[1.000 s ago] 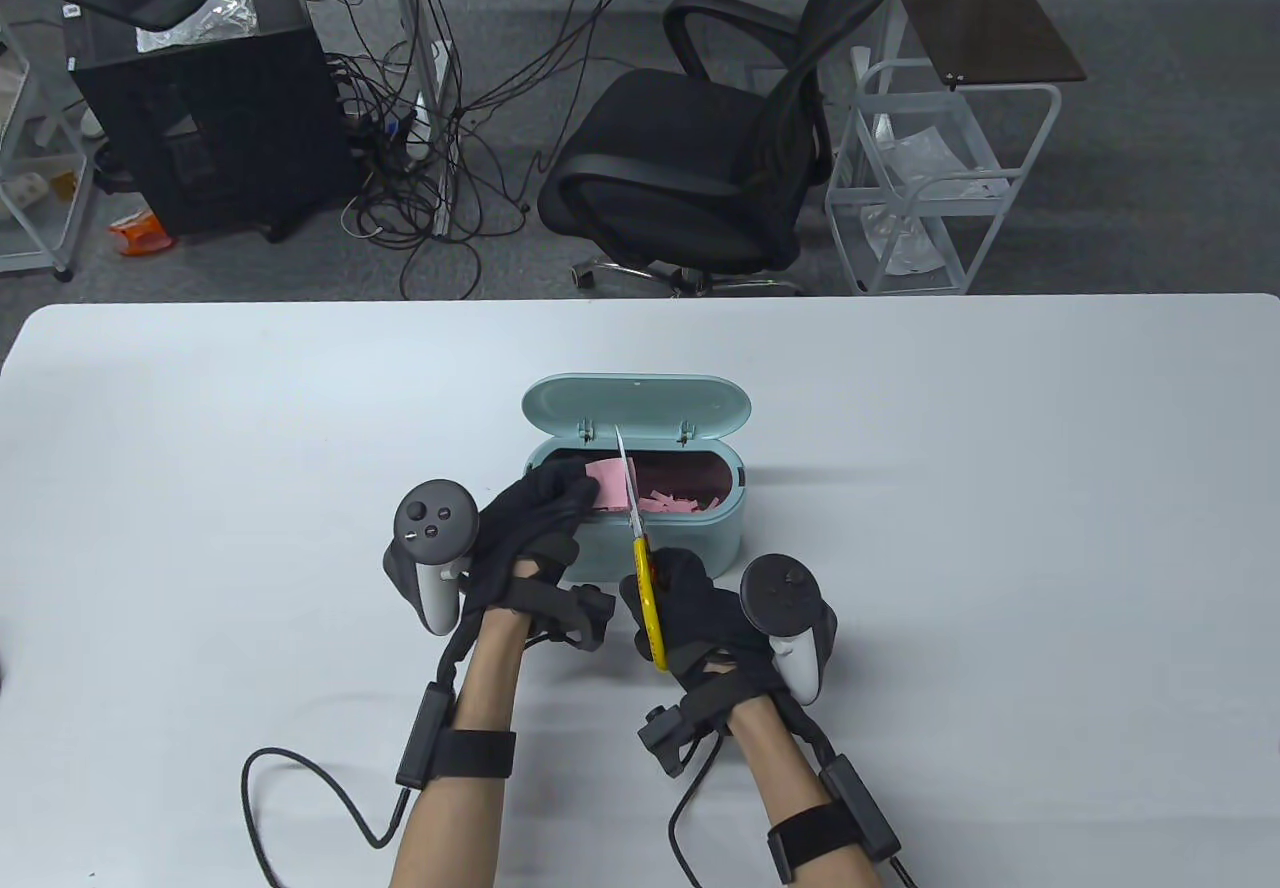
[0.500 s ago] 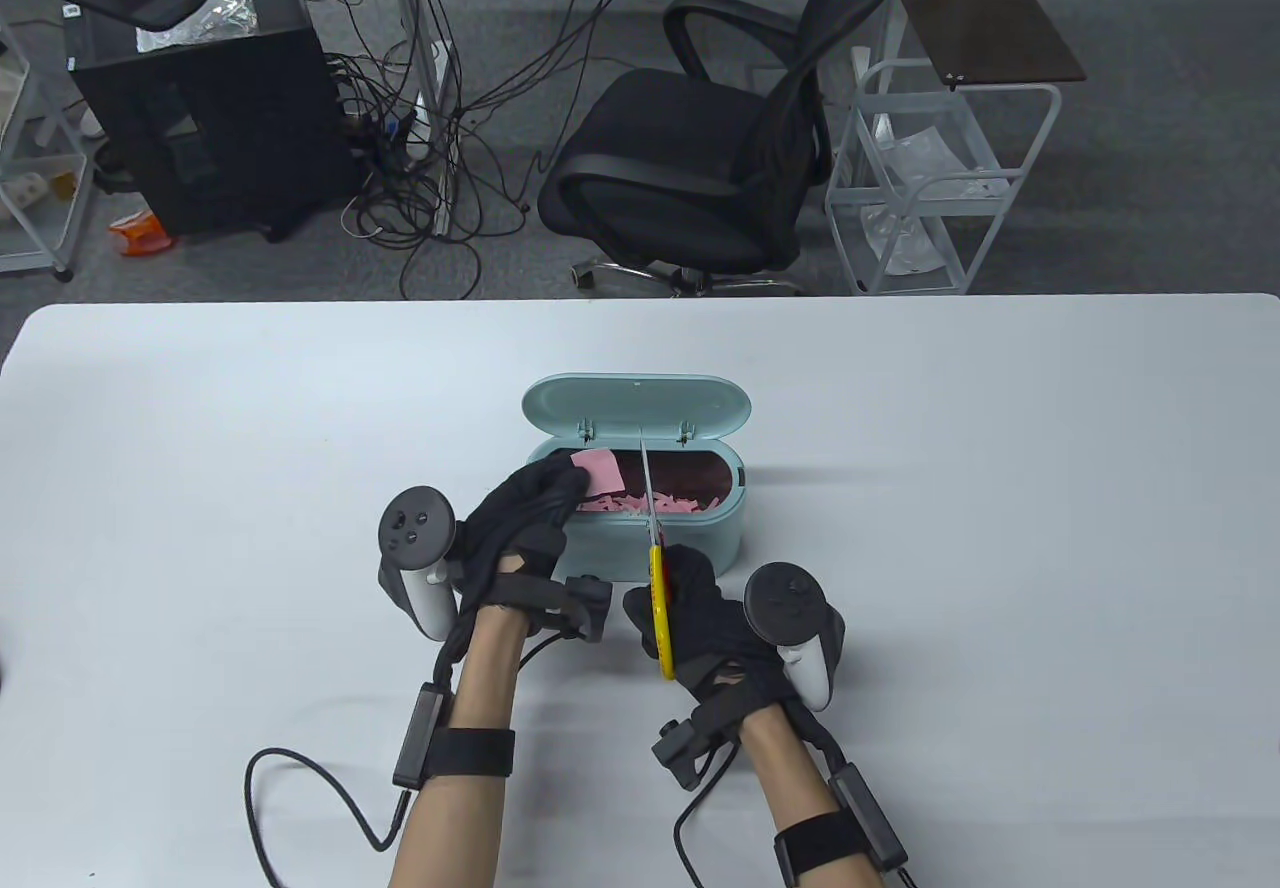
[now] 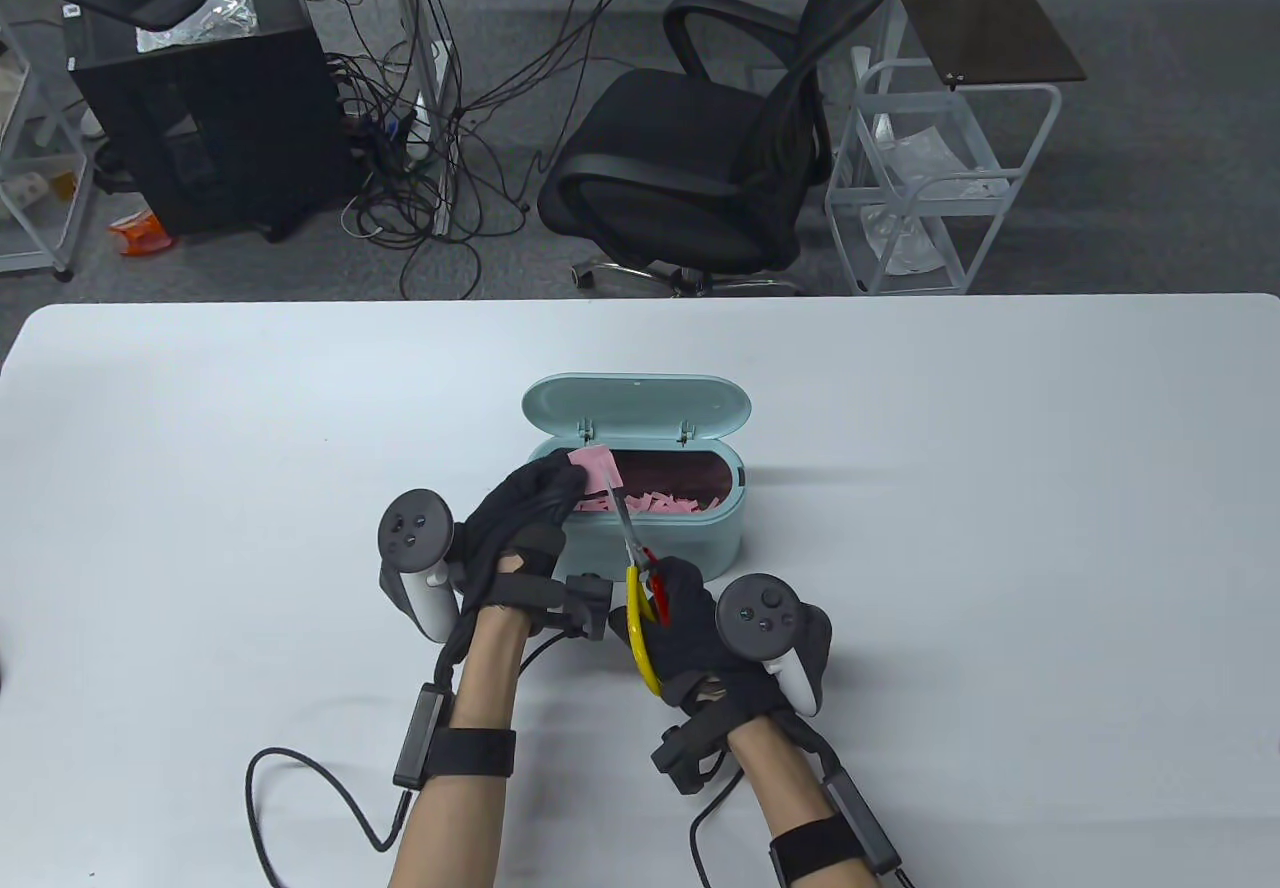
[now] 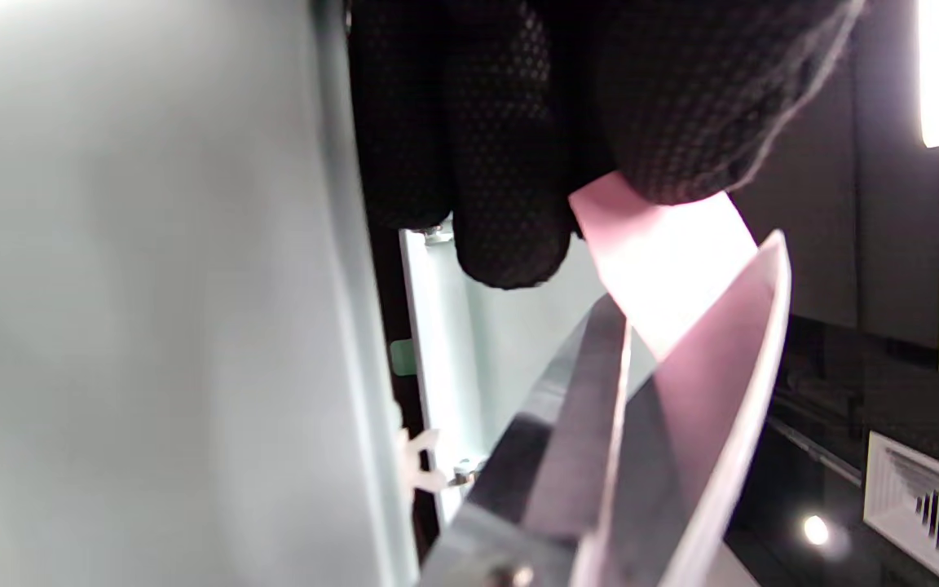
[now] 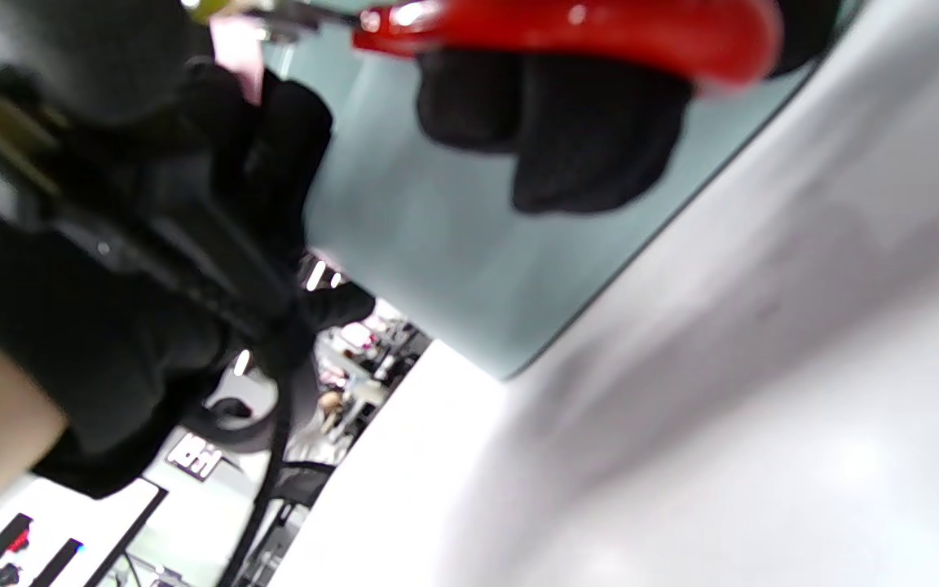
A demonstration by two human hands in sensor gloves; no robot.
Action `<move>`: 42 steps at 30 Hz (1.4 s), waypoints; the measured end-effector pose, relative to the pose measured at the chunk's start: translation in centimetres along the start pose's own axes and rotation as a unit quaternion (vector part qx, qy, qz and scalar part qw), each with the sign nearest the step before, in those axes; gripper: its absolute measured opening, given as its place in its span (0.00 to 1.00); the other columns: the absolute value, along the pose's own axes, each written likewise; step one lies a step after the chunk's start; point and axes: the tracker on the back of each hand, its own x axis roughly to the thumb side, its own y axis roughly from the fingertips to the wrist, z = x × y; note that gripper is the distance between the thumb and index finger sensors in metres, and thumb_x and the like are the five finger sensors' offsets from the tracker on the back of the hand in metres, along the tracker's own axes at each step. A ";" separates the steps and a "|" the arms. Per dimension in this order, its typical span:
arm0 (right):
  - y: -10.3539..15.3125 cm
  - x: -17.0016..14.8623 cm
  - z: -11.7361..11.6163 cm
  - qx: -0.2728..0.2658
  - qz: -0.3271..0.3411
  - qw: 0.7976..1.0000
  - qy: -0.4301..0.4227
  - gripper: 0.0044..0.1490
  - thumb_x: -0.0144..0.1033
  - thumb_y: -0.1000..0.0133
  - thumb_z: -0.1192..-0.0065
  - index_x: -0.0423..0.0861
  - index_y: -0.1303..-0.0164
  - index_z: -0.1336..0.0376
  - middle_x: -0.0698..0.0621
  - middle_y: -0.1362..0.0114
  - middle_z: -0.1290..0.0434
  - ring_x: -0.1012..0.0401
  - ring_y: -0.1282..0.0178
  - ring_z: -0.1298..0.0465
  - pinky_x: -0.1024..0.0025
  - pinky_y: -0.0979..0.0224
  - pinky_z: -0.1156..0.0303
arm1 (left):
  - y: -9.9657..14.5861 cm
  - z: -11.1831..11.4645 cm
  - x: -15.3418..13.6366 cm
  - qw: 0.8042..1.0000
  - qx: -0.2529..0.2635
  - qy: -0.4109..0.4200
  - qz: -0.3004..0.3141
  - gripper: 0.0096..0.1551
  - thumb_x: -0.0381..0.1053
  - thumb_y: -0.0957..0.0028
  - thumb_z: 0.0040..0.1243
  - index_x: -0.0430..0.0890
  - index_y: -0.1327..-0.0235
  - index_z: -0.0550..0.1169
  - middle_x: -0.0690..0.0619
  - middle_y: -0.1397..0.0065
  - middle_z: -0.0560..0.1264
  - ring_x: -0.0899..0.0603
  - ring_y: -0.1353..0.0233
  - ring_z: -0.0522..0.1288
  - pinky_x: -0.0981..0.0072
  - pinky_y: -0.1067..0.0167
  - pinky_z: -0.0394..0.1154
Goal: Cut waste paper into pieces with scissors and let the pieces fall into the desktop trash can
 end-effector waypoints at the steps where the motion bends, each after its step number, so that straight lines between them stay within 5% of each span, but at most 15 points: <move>1: -0.1 0.0 0.0 -0.001 0.000 1.000 0.000 0.55 0.67 0.53 0.45 0.40 0.29 0.53 0.51 0.41 0.27 0.54 0.57 0.19 0.38 0.26 0.37 | 0.0 0.0 0.1 1.000 0.000 -0.007 0.002 0.20 0.58 0.55 0.69 0.55 0.52 0.87 0.61 0.46 0.88 0.47 0.35 0.82 0.28 0.28 0.51; 23: -0.7 0.1 0.4 -0.016 0.010 0.998 -0.060 0.48 0.58 0.54 0.39 0.37 0.35 0.46 0.55 0.52 0.22 0.62 0.69 0.16 0.45 0.30 0.29 | -0.2 0.1 0.1 0.999 -0.008 -0.030 0.011 0.20 0.58 0.54 0.68 0.54 0.51 0.87 0.60 0.46 0.89 0.46 0.35 0.82 0.28 0.28 0.52; 30: -0.8 -0.1 0.6 0.027 -0.013 0.999 -0.038 0.54 0.65 0.53 0.41 0.42 0.28 0.53 0.51 0.38 0.29 0.57 0.58 0.20 0.36 0.26 0.39 | -0.3 0.3 0.4 0.998 -0.017 -0.057 0.012 0.20 0.57 0.54 0.68 0.53 0.51 0.87 0.59 0.46 0.88 0.45 0.35 0.82 0.28 0.27 0.52; 42: -1.3 0.2 0.4 0.012 -0.011 0.998 -0.059 0.52 0.64 0.52 0.41 0.40 0.30 0.50 0.52 0.42 0.27 0.57 0.60 0.19 0.38 0.28 0.36 | -0.5 0.5 0.7 0.993 -0.034 -0.106 0.028 0.21 0.57 0.55 0.69 0.54 0.51 0.87 0.60 0.46 0.88 0.46 0.35 0.82 0.28 0.27 0.52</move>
